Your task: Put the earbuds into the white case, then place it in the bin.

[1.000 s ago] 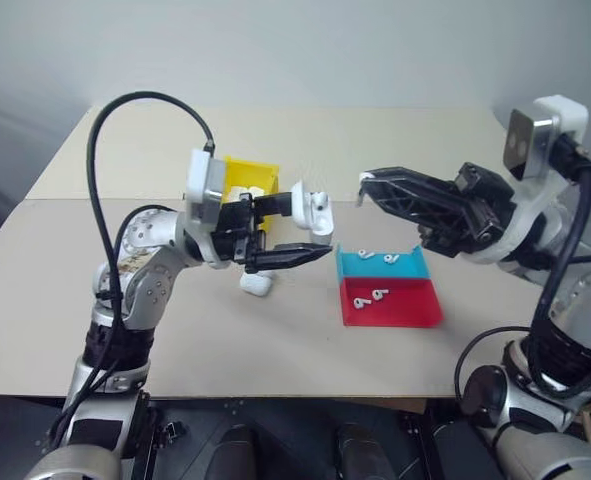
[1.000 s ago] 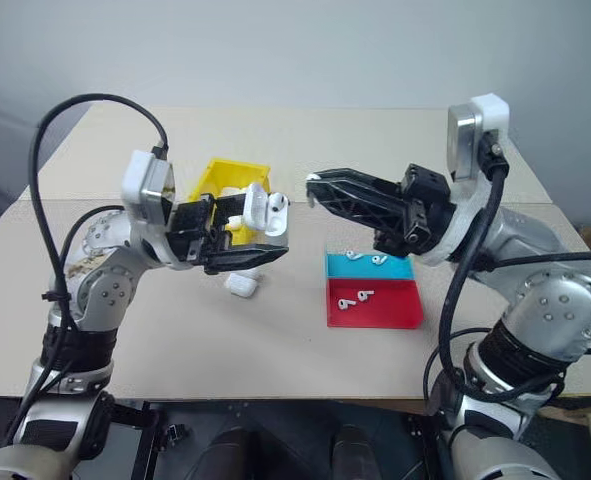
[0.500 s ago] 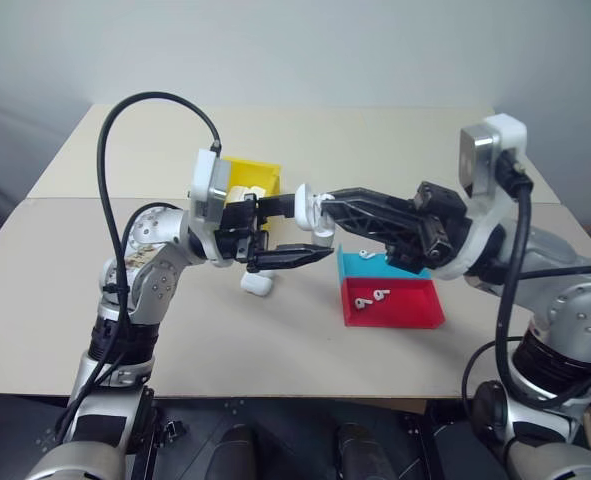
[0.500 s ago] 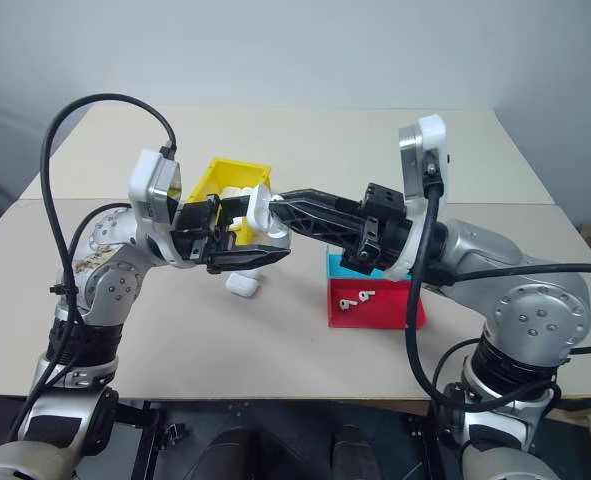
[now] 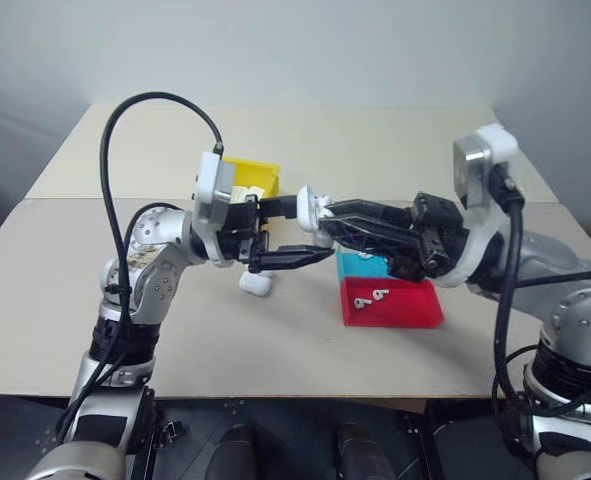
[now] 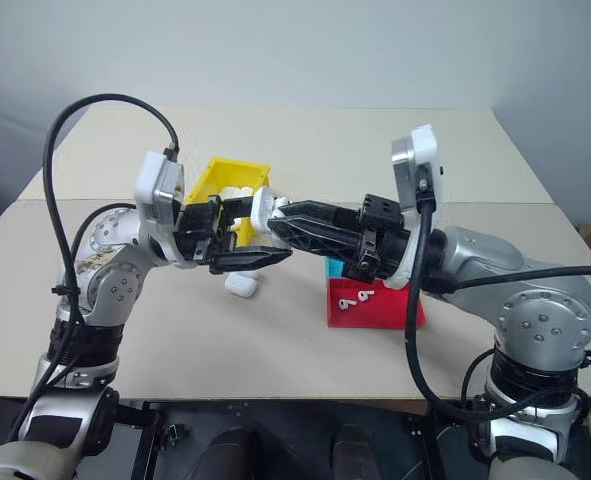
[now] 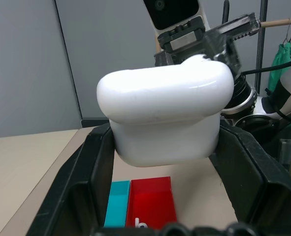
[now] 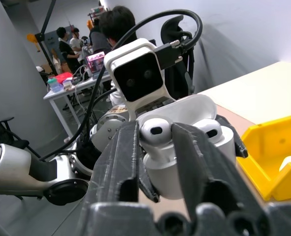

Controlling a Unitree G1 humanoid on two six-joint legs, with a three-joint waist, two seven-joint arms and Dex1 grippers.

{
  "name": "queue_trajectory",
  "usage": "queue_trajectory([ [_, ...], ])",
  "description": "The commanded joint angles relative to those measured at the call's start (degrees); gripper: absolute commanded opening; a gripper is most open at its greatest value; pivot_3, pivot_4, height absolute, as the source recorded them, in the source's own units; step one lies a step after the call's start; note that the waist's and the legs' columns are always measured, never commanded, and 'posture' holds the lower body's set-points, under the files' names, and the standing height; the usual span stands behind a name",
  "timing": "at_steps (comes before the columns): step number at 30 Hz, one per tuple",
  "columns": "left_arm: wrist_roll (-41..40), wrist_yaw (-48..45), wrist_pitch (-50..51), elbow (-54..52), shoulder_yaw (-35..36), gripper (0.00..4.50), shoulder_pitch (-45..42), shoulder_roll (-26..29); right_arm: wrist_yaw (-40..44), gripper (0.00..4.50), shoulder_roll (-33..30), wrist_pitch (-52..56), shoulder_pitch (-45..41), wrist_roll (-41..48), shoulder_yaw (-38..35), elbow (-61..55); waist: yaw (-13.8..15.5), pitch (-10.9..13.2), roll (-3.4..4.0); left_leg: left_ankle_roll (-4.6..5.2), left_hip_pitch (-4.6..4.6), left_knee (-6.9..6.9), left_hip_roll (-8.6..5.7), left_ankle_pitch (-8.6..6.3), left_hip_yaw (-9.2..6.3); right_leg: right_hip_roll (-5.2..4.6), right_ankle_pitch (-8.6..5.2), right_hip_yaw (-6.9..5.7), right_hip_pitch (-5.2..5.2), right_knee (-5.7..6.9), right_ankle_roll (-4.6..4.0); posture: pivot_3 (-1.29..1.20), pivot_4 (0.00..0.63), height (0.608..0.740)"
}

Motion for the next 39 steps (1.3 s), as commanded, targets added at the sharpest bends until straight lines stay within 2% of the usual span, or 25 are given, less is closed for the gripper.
queue_trajectory([
  [1, -1.04, 0.11, -1.22, -2.37, 1.12, 2.80, -0.96, -0.21, -1.30, 2.93, -1.98, -1.13, 0.17, 0.48, 1.02, -1.14, 0.01, 0.00, 0.00, 0.00, -0.01, 0.00, 0.00, 0.00, 0.00, 0.00, 0.00, 0.00, 0.00, -0.02, 0.00, 0.00, 0.150, 0.740],
  [6, -1.24, 0.09, -1.03, -2.24, 1.42, 2.80, -0.94, 0.08, -1.55, 4.44, -5.24, -1.95, 0.37, 2.98, -0.19, -1.51, 0.02, 0.00, 0.00, 0.02, -0.03, 0.00, 0.00, -0.01, 0.00, 0.00, 0.00, -0.01, 0.00, -0.08, 0.00, 0.00, 0.150, 0.740],
  [12, -1.02, -0.08, -1.00, -1.73, 1.49, 2.80, -0.98, 0.15, 0.36, 4.44, -9.90, -2.99, 1.27, 4.76, -1.44, -2.59, 0.04, 0.01, -0.02, 0.05, -0.04, 0.00, 0.01, -0.03, 0.00, 0.01, 0.00, -0.01, 0.00, -0.13, 0.00, 0.00, 0.150, 0.740],
  [15, -0.73, -0.35, -0.58, -1.22, 0.98, 2.80, -1.11, 0.23, 1.73, 3.89, -12.95, -3.78, -0.33, 1.59, -1.67, -0.84, 0.05, 0.01, -0.02, 0.05, -0.05, 0.00, 0.00, -0.03, 0.00, 0.00, 0.01, -0.01, 0.01, -0.14, 0.00, 0.00, 0.150, 0.740],
  [20, 0.64, -0.88, -0.42, 0.70, -0.68, 2.80, -1.88, -0.07, 12.17, 2.18, -19.98, -7.10, -8.32, -9.18, 2.41, 3.49, 0.01, 0.01, -0.01, 0.05, -0.03, 0.00, 0.00, -0.03, 0.01, 0.00, 0.01, 0.00, 0.01, -0.15, 0.00, 0.00, 0.150, 0.740],
  [23, 2.21, -1.75, -1.69, 3.08, -2.42, 2.80, -3.00, -1.13, 20.37, 1.21, -22.47, -10.48, -15.26, -18.10, 9.33, 7.45, 0.02, 0.01, -0.01, 0.06, -0.03, -0.02, 0.01, -0.03, 0.00, 0.02, 0.01, -0.02, 0.02, -0.19, 0.00, 0.00, 0.150, 0.740],
  [26, 4.13, -2.92, -3.06, 6.43, -4.22, 2.80, -4.47, -2.71, 27.81, 0.12, -21.97, -13.94, -22.94, -26.57, 16.92, 12.50, -0.04, 0.01, -0.01, 0.06, -0.03, 0.02, 0.00, -0.03, 0.04, 0.01, 0.01, 0.01, 0.01, -0.18, 0.01, 0.00, 0.150, 0.740],
  [33, 7.78, -3.71, -5.89, 11.52, -6.53, 2.80, -6.86, -5.85, 37.69, 0.05, -16.47, -20.85, -33.67, -41.87, 29.47, 18.26, 0.02, 0.00, 0.00, 0.08, -0.45, 0.02, 0.01, -0.04, 0.05, 0.01, 0.01, 0.02, -0.46, -0.12, 0.01, 0.00, 0.150, 0.740],
  [39, 8.77, -4.11, -6.43, 12.03, -6.54, 2.80, -6.86, -6.49, 44.50, 0.05, -15.31, -23.77, -34.46, -47.60, 32.50, 18.31, 0.20, 0.01, 0.00, 0.09, -0.80, 0.11, 0.00, -0.03, 0.05, -0.01, 0.02, -0.01, -0.81, 0.32, 0.01, 0.00, 0.150, 0.740],
])
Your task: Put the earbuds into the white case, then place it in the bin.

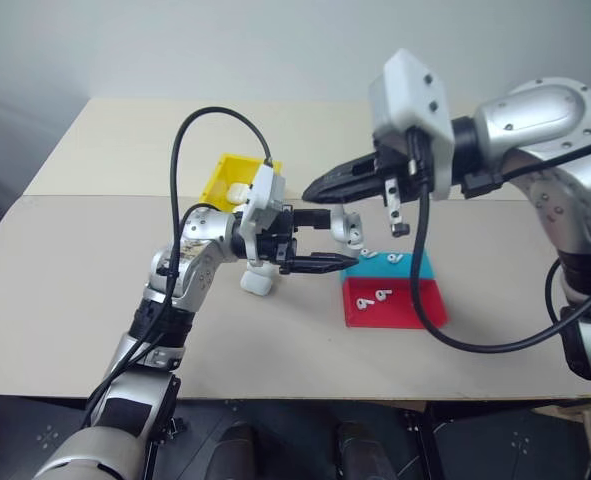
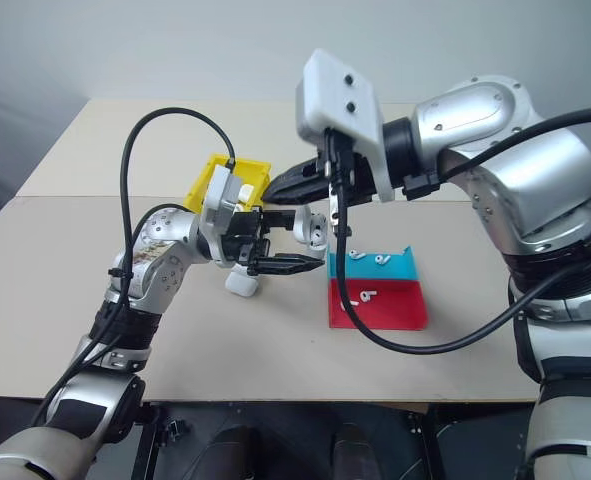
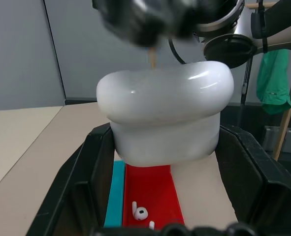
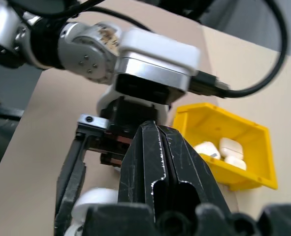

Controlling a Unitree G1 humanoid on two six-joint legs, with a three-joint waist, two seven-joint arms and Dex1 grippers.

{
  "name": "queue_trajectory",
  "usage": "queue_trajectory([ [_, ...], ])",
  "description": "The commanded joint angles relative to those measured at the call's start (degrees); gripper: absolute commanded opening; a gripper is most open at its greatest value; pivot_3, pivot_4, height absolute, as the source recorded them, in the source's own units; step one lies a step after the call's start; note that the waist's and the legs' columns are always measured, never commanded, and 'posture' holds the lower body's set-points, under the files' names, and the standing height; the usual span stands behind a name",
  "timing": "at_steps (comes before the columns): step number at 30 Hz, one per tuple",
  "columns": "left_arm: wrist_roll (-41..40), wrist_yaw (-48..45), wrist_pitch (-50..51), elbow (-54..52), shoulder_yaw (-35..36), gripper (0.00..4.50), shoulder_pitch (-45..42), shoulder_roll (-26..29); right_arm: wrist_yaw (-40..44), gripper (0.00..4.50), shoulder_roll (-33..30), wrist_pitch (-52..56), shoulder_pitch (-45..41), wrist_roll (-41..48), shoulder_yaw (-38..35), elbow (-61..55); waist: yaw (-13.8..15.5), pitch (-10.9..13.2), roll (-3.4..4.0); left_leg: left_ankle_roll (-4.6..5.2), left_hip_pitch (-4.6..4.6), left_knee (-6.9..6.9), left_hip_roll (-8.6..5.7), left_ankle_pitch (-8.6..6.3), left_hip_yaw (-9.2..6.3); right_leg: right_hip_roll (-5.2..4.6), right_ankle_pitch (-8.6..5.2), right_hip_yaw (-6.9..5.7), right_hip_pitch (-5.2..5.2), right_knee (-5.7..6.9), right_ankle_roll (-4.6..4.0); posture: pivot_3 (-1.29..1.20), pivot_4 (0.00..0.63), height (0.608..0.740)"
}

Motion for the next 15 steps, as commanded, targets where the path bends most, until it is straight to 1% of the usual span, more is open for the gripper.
queue_trajectory([
  [1, -0.17, -0.50, -1.52, -1.07, 0.62, 2.80, -1.32, -0.44, 4.19, 0.05, -0.97, -3.38, -1.12, -3.58, -0.47, -0.57, 0.11, 0.00, 0.00, 0.00, -0.03, 0.02, 0.00, 0.00, 0.00, -0.01, 0.00, -0.01, 0.00, 0.00, 0.00, 0.00, 0.150, 0.740],
  [7, -0.67, 0.00, -1.78, -1.91, 1.86, 2.80, -0.81, 0.09, 9.29, 0.05, -3.39, -7.42, 2.27, -8.68, -0.83, 0.89, 0.06, 0.00, 0.00, 0.02, 0.02, 0.08, 0.00, 0.01, 0.00, 0.01, 0.00, 0.00, 0.00, 0.00, 0.00, 0.00, 0.150, 0.740],
  [10, -0.83, 0.42, -1.87, -2.38, 2.45, 2.80, -0.44, 0.34, 9.59, 0.05, -4.68, -7.83, 3.35, -10.11, -1.85, 0.52, 0.03, 0.00, -0.01, 0.06, 0.06, 0.08, 0.00, 0.04, 0.00, 0.01, 0.00, 0.01, 0.00, 0.00, 0.00, 0.00, 0.150, 0.740],
  [15, -1.97, 2.20, -1.02, -4.83, 4.16, 2.80, 1.30, 1.00, 7.01, 0.05, -6.47, -3.54, 7.65, -7.56, -7.79, -2.61, 0.02, -0.01, 0.03, 0.07, 0.09, 0.06, -0.01, 0.05, 0.01, 0.00, 0.00, 0.04, 0.00, 0.02, 0.00, 0.00, 0.150, 0.740],
])
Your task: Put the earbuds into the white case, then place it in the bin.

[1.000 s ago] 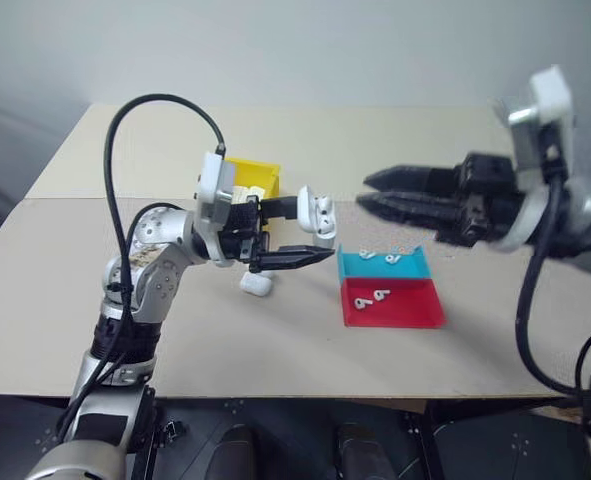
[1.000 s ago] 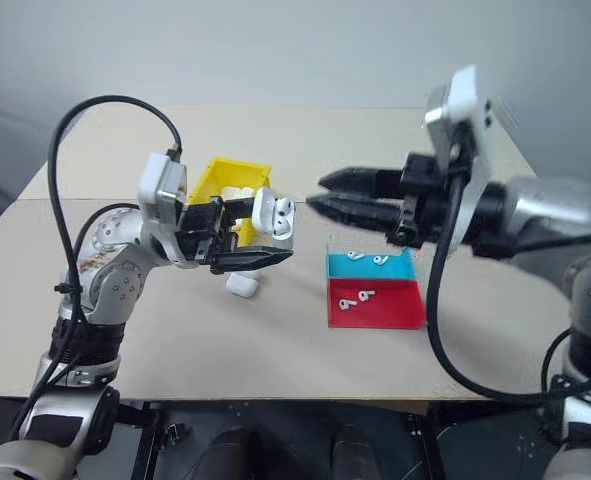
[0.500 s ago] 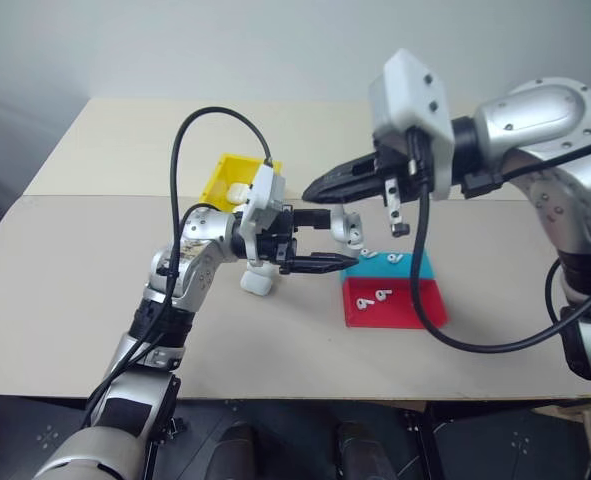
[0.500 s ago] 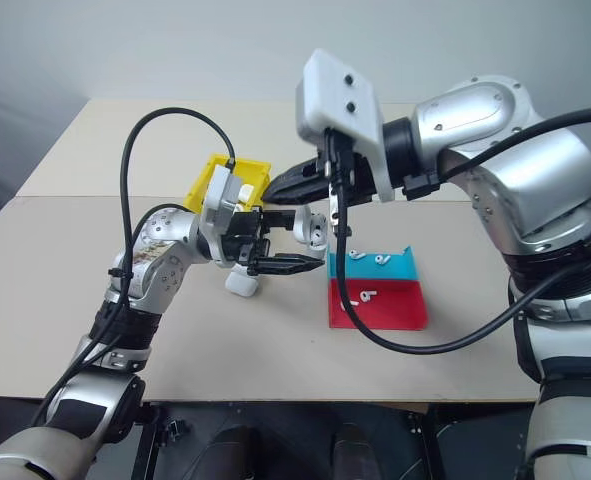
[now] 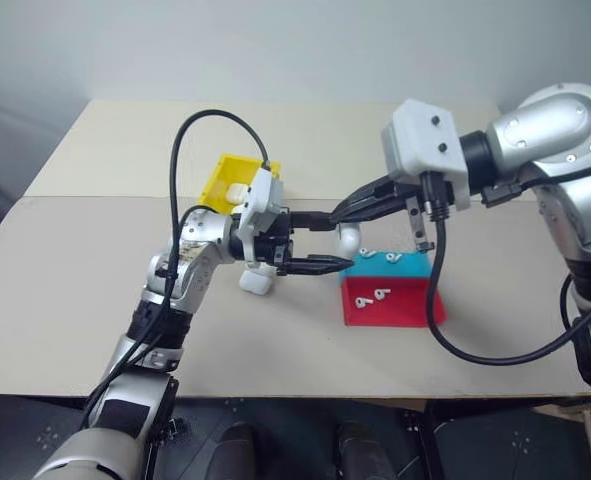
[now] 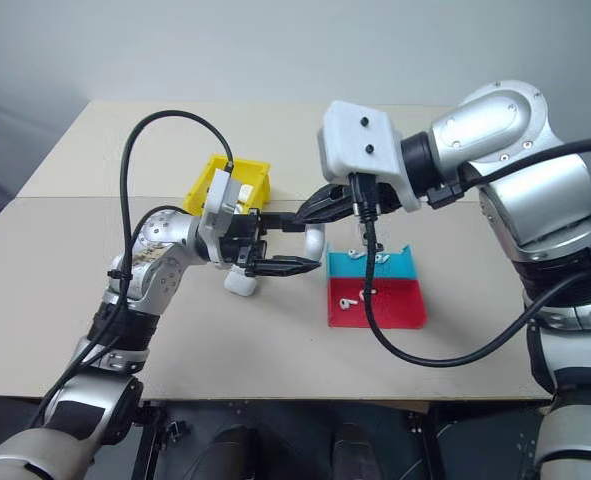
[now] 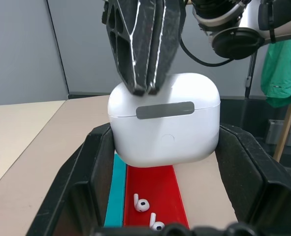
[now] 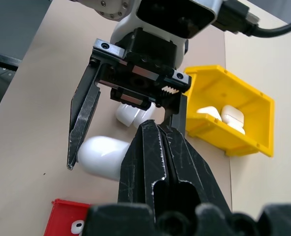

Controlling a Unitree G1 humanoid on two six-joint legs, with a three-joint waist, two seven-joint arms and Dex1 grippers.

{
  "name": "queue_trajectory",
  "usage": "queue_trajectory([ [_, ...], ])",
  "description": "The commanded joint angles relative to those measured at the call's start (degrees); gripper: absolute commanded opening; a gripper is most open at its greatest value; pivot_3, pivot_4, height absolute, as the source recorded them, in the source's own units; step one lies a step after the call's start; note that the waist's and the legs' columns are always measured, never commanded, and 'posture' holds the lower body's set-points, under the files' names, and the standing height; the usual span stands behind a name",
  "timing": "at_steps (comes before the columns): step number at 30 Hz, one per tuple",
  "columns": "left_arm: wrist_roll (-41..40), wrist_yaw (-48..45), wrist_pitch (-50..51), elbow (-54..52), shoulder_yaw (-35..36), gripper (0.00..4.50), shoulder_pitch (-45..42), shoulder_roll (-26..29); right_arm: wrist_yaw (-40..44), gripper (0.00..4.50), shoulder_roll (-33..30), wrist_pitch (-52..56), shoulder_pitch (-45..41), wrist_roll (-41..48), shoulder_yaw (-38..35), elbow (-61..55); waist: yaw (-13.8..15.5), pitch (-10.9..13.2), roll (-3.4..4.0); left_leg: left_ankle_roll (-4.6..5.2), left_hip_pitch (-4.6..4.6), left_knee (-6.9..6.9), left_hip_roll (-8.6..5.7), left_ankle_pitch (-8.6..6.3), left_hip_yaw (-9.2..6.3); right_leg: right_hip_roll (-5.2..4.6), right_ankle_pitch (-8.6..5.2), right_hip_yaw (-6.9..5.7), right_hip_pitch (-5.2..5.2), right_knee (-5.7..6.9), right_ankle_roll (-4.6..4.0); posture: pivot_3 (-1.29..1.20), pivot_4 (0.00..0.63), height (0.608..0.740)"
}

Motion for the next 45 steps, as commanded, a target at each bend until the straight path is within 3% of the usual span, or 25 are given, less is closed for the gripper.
queue_trajectory([
  [1, -2.76, 1.85, -0.37, -5.02, 3.85, 2.80, 0.55, 0.45, -2.99, 0.05, -1.08, 4.66, 3.37, 2.82, -6.13, -3.82, 0.01, 0.00, 0.00, 0.00, 0.00, 0.00, 0.00, 0.00, -0.01, 0.00, 0.00, -0.01, 0.01, 0.01, 0.00, 0.00, 0.150, 0.740],
  [3, -3.09, 2.63, -0.12, -6.38, 4.38, 2.80, 1.35, 0.77, -5.94, 0.05, -0.20, 9.04, 5.05, 6.32, -10.40, -5.26, 0.03, 0.00, -0.01, 0.00, -0.01, 0.00, 0.00, 0.00, 0.00, -0.01, 0.00, 0.00, 0.01, 0.02, 0.00, 0.00, 0.150, 0.740],
  [6, -3.30, 5.96, 0.73, -9.60, 6.87, 2.80, 3.37, 2.31, -14.41, 0.05, 2.68, 19.13, 9.85, 15.89, -22.75, -8.47, 0.12, 0.00, 0.00, 0.01, 0.00, 0.01, -0.01, 0.01, -0.01, -0.02, 0.00, 0.01, 0.02, 0.02, 0.00, 0.00, 0.150, 0.740],
  [11, -2.79, 16.89, 3.64, -15.52, 12.34, 2.80, 7.48, 4.44, -22.97, 0.05, 4.93, 24.82, 27.17, 25.40, -36.27, -19.23, 0.61, -0.04, -0.08, 0.03, 0.06, -0.04, 0.00, 0.02, -0.09, -0.02, 0.01, -0.08, 0.19, 0.06, 0.00, 0.00, 0.150, 0.740],
  [16, 0.63, 34.30, 9.62, -19.00, 15.60, 2.80, 9.90, 2.93, -31.60, 0.05, 9.66, 22.06, 39.29, 27.50, -39.56, -27.43, 0.88, -0.06, -0.10, 0.03, 0.17, 0.02, -0.05, 0.02, -0.02, -0.05, 0.01, 0.02, 0.19, 0.02, 0.01, 0.00, 0.150, 0.740],
  [21, 15.57, 57.91, 15.36, -11.75, 12.05, 2.80, 4.50, -1.96, -38.78, 0.05, 11.24, 22.31, 41.64, 28.72, -37.64, -31.07, 1.02, -0.09, -0.16, 0.03, 0.36, 0.02, -0.08, 0.02, -0.04, -0.04, 0.00, 0.02, 0.36, 0.03, 0.01, 0.00, 0.150, 0.740],
  [23, 21.29, 62.25, 17.00, -7.39, 8.89, 2.80, 2.27, -1.94, -40.90, 0.05, 10.99, 22.69, 41.42, 29.16, -36.73, -31.52, 1.18, -0.11, -0.18, 0.03, 0.36, 0.00, -0.08, 0.02, -0.06, -0.03, 0.00, 0.02, 0.36, 0.02, 0.01, 0.00, 0.150, 0.740],
  [32, 26.65, 65.51, 17.06, 11.42, 5.98, 2.80, -6.67, -5.39, -46.56, 0.05, 8.90, 22.96, 40.71, 31.51, -34.89, -32.21, 1.29, -0.11, -0.18, 0.03, 0.21, -0.06, -0.11, 0.03, -0.05, -0.04, 0.00, 0.00, 0.22, -0.04, 0.01, 0.00, 0.150, 0.740],
  [35, 26.18, 64.73, 16.19, 12.81, 6.89, 3.77, -8.13, -5.86, -48.38, 0.00, 8.58, 23.05, 40.31, 32.63, -34.63, -32.49, 1.31, -0.10, -0.19, 0.03, 0.20, -0.06, -0.10, 0.03, -0.05, -0.04, 0.00, 0.00, 0.21, -0.04, 0.00, 0.00, 0.150, 0.740],
  [37, 25.86, 64.65, 16.68, 11.09, 7.81, 4.43, -8.21, -5.62, -49.44, 0.00, 8.14, 23.10, 40.53, 33.38, -34.78, -32.98, 1.27, -0.10, -0.19, 0.03, 0.20, -0.07, -0.10, 0.03, -0.05, -0.04, 0.00, 0.00, 0.21, -0.03, 0.01, 0.00, 0.150, 0.740],
  [42, 22.11, 60.55, 14.96, 0.44, 11.65, 4.49, -4.40, -3.27, -50.89, 0.00, 7.13, 22.30, 42.76, 35.38, -36.28, -33.75, 1.19, -0.11, -0.18, 0.03, 0.19, -0.07, -0.09, 0.03, -0.05, -0.04, 0.00, 0.01, 0.20, -0.01, 0.00, 0.00, 0.150, 0.740],
  [45, 13.47, 51.11, 16.72, -8.49, 16.57, 4.49, 0.02, 0.85, -50.88, 0.00, 6.87, 21.10, 44.65, 35.00, -36.56, -33.50, 0.83, -0.11, -0.17, 0.03, 0.20, -0.07, -0.08, 0.03, -0.05, -0.04, 0.00, 0.02, 0.20, 0.02, 0.00, 0.00, 0.150, 0.740],
])
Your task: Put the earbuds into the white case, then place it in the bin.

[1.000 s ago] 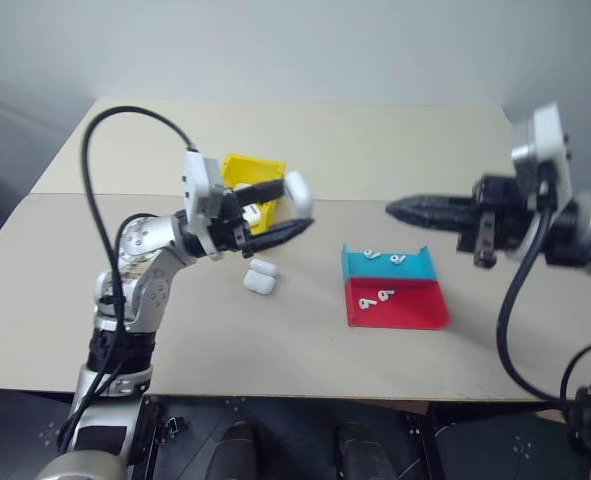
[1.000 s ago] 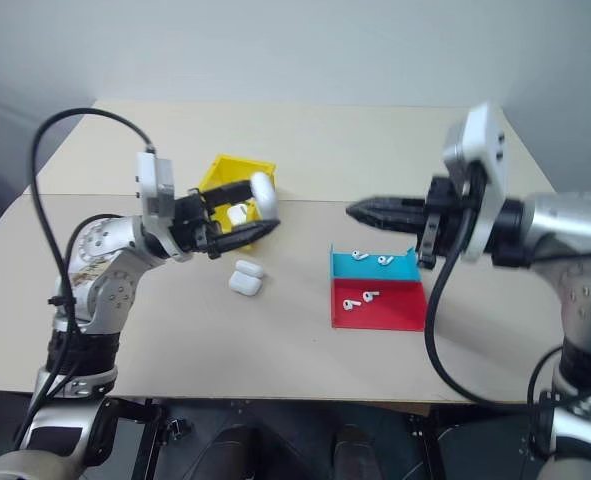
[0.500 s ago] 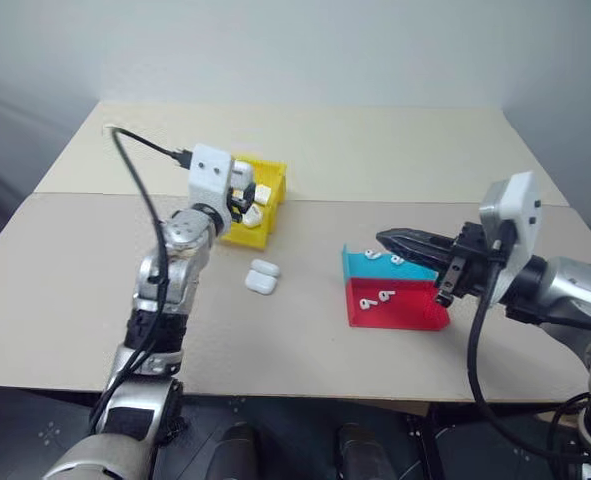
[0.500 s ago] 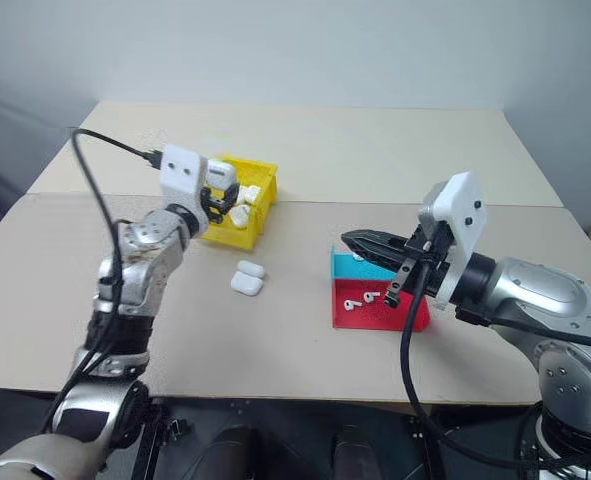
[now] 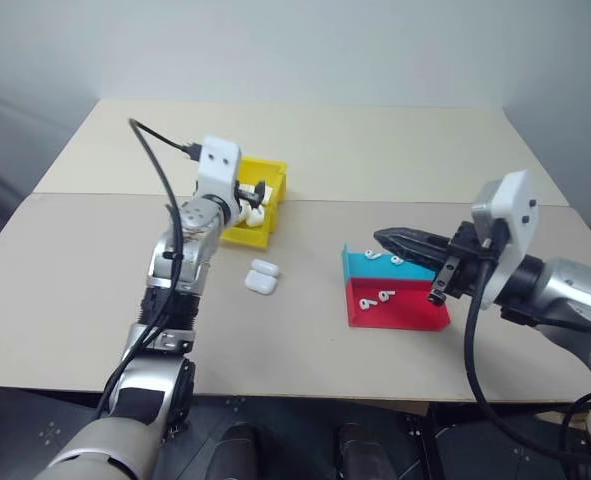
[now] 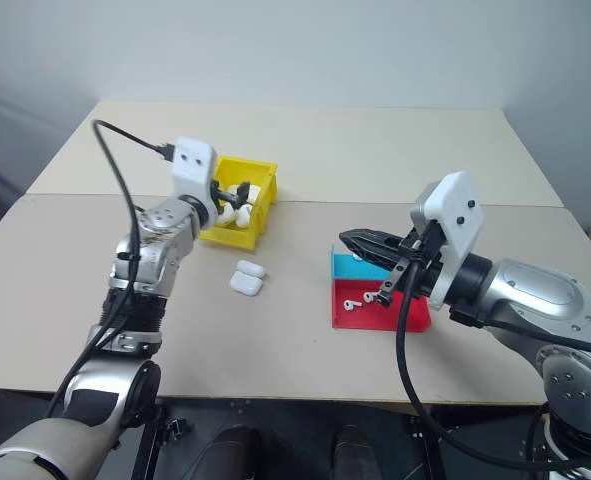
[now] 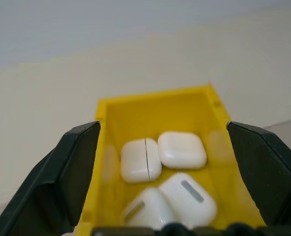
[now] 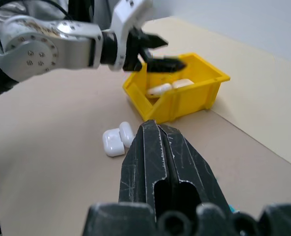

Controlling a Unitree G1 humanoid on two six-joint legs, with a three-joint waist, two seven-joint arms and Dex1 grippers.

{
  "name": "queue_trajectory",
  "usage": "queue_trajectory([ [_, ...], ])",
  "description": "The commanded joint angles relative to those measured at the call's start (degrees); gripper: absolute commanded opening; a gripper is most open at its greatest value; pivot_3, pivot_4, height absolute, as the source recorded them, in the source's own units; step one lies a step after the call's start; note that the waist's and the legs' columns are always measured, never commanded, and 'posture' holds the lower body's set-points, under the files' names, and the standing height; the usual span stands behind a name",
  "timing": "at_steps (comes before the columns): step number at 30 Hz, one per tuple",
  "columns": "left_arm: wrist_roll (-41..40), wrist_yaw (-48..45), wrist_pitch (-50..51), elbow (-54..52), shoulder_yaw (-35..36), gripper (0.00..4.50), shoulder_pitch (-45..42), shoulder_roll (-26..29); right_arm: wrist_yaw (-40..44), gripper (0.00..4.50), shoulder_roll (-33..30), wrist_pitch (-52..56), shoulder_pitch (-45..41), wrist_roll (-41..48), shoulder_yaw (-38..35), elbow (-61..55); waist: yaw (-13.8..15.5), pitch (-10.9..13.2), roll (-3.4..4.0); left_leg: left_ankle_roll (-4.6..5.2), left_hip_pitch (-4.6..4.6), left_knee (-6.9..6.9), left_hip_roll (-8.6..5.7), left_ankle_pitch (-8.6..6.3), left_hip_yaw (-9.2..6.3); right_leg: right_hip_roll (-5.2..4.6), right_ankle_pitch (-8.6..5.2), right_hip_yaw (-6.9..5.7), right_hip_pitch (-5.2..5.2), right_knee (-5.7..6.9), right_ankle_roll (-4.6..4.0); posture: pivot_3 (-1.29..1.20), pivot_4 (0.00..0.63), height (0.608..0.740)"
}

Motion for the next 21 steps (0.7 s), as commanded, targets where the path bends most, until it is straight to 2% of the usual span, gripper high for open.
queue_trajectory([
  [1, -9.68, -11.63, 0.83, -11.29, 5.91, 4.49, 4.48, 5.80, 0.06, 0.00, -1.14, -2.76, 1.62, -0.40, -1.74, -1.18, -0.48, 0.00, 0.01, 0.00, 0.00, 0.00, 0.01, 0.00, 0.00, 0.00, 0.00, 0.00, 0.00, 0.02, 0.00, 0.00, 0.150, 0.740],
  [7, -25.18, -39.35, 0.17, -22.62, 10.35, 4.49, 17.95, 21.33, 3.97, 0.00, -2.46, -6.60, 4.31, -5.03, 1.28, 1.05, -1.07, -0.02, 0.00, -0.04, 0.07, 0.01, 0.03, 0.02, 0.02, -0.01, -0.01, 0.01, 0.03, 0.00, 0.00, 0.00, 0.150, 0.740],
  [9, -29.17, -43.98, 1.80, -24.80, 11.77, 4.49, 21.59, 24.98, 5.48, 0.00, -2.74, -8.14, 5.44, -6.52, 2.00, 1.78, -1.03, -0.03, -0.01, -0.04, 0.06, -0.01, 0.06, 0.02, 0.03, 0.01, -0.02, 0.00, 0.01, -0.02, -0.01, 0.00, 0.150, 0.740],
  [16, -41.42, -47.33, 9.78, -31.27, 17.29, 4.49, 28.92, 32.05, 10.90, 0.00, -2.53, -14.29, 9.66, -11.92, 3.61, 4.90, -0.98, -0.07, -0.09, -0.04, 0.08, 0.00, 0.06, 0.02, 0.02, 0.00, -0.03, 0.00, 0.04, -0.02, -0.01, 0.00, 0.150, 0.740],
  [21, -43.22, -46.63, 9.60, -34.75, 19.89, 4.49, 33.30, 34.00, 13.87, 0.00, -2.61, -16.69, 10.01, -13.34, 4.01, 6.79, -1.09, -0.07, -0.10, -0.04, 0.11, -0.01, 0.06, 0.02, 0.03, 0.02, -0.03, 0.02, 0.03, -0.01, -0.01, 0.00, 0.150, 0.740],
])
